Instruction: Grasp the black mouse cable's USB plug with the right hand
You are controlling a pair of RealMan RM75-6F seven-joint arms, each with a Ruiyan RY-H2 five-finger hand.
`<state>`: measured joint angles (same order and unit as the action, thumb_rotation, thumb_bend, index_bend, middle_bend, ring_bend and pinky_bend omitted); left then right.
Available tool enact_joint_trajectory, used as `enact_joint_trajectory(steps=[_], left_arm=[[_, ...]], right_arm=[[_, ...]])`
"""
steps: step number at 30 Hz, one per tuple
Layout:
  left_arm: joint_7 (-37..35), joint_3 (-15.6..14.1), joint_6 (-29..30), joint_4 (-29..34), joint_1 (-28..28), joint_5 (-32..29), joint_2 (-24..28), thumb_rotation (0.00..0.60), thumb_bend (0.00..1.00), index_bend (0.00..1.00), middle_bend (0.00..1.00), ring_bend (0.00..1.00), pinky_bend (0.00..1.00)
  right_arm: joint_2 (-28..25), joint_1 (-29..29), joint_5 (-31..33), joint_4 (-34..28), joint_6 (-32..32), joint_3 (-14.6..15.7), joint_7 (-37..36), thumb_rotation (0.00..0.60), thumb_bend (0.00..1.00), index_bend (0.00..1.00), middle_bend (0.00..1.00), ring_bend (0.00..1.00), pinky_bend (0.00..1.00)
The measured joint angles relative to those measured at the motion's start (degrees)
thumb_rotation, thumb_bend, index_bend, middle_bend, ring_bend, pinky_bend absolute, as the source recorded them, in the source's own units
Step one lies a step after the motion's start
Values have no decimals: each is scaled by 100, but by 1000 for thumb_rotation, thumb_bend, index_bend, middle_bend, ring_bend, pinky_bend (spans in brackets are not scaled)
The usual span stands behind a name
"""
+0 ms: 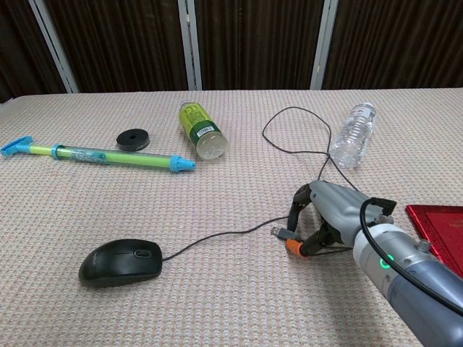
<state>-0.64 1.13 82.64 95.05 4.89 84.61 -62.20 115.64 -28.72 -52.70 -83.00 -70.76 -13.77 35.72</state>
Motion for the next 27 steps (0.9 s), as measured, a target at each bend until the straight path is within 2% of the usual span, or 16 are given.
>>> enact_joint_trajectory(steps=[5,14,27], left_arm=[[-14,3,-15,7,3,-14,6,600,146,0,0,0,0],[-29,5,-38,22,3,-43,14,600,145,0,0,0,0],[72,11,-25,40,-7,-76,-13,600,146,0,0,0,0]], right_arm=[[18,13,4,35,0,23,-48,600,359,573,186,0,0],[-70,62,-83,-175,-63,49,-144,600,362,578,190,0,0],[-611,148,-447,-1481,-363,-142,-392,600,362,581,199,0,0]])
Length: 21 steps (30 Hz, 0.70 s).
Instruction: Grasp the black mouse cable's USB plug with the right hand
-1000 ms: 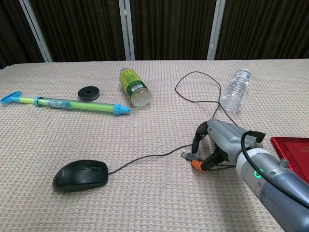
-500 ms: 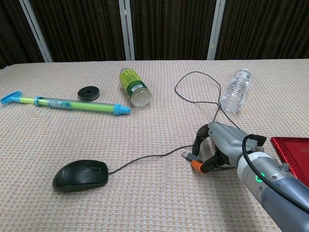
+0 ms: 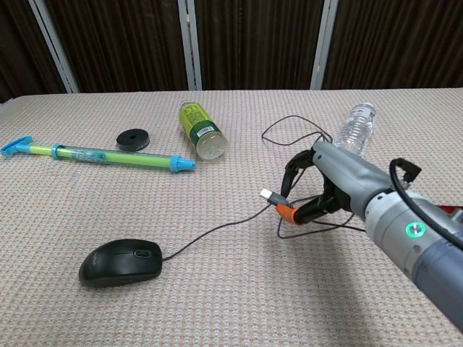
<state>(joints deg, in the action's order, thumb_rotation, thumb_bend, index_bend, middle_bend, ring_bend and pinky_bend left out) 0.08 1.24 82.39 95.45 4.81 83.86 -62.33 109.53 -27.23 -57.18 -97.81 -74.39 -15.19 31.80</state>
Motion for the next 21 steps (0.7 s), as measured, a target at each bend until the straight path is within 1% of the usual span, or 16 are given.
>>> enact_joint_trajectory(steps=[5,8,11,16,18,21], left_arm=[[5,10,3,10,-10,-43,-8,599,147,0,0,0,0],[19,12,-14,19,-11,-66,-11,599,149,0,0,0,0],[46,9,-14,34,-14,-70,-19,600,149,0,0,0,0],[81,8,-2,27,-22,-75,-36,600,150,0,0,0,0],[81,16,2,25,-26,-92,-39,600,150,0,0,0,0],[75,21,9,27,-34,-103,-37,598,149,0,0,0,0]], right_arm=[[-147,102,-262,-240,-116,-73,-522,600,362,582,202,0,0],[-190,196,-481,-263,-188,-104,-1082,600,361,585,203,0,0],[-209,312,-798,-184,-291,-99,-1818,600,362,592,208,0,0],[-181,577,-1452,195,-588,47,-3255,600,362,600,215,0,0],[-149,708,-1742,438,-754,165,-3810,600,362,601,215,0,0],[-68,898,-2110,829,-1010,352,-4455,600,362,601,215,0,0]])
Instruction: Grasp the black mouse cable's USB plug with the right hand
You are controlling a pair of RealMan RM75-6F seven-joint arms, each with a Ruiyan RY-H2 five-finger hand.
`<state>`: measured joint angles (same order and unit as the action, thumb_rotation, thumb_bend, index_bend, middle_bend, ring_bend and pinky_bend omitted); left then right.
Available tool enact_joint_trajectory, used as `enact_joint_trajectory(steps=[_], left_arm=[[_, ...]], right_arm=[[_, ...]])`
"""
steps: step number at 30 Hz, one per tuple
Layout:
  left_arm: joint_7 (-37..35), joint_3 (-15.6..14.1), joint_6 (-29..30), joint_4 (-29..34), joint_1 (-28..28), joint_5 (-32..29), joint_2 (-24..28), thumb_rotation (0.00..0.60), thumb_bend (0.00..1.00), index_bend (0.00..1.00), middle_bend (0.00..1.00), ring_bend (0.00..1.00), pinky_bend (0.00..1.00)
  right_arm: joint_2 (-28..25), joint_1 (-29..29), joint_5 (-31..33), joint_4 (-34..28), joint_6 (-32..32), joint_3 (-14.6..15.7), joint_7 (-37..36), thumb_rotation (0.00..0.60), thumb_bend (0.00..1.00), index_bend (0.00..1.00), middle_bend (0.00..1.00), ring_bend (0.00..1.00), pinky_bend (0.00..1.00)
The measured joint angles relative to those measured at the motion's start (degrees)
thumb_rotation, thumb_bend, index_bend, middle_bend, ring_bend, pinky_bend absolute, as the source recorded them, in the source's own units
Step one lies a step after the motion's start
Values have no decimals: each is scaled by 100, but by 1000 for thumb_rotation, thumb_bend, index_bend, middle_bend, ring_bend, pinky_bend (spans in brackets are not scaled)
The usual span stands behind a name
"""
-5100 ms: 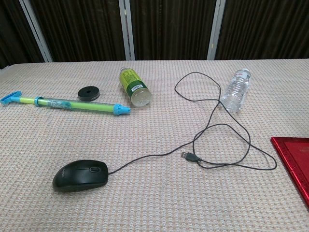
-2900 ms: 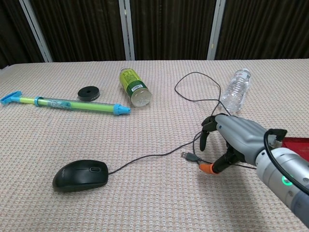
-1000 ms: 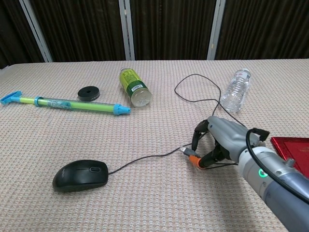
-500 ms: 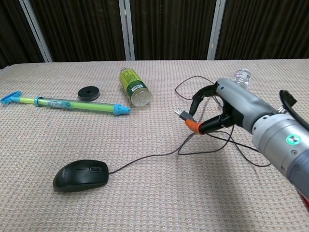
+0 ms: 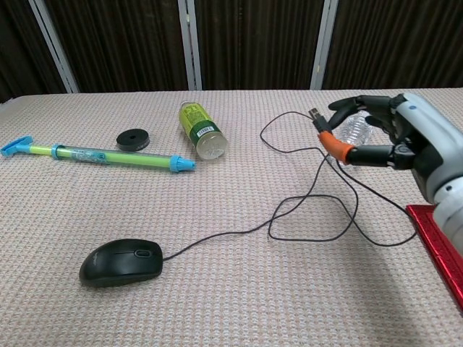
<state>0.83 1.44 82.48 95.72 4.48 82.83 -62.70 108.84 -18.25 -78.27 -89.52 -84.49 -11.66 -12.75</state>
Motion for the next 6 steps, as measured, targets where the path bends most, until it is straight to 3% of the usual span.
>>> enact_joint_trajectory(steps=[6], left_arm=[[-30,-8,0,-9,-3,20,11,600,149,0,0,0,0]], right_arm=[[207,264,-418,387,-335,288,-569,600,362,600,215,0,0]])
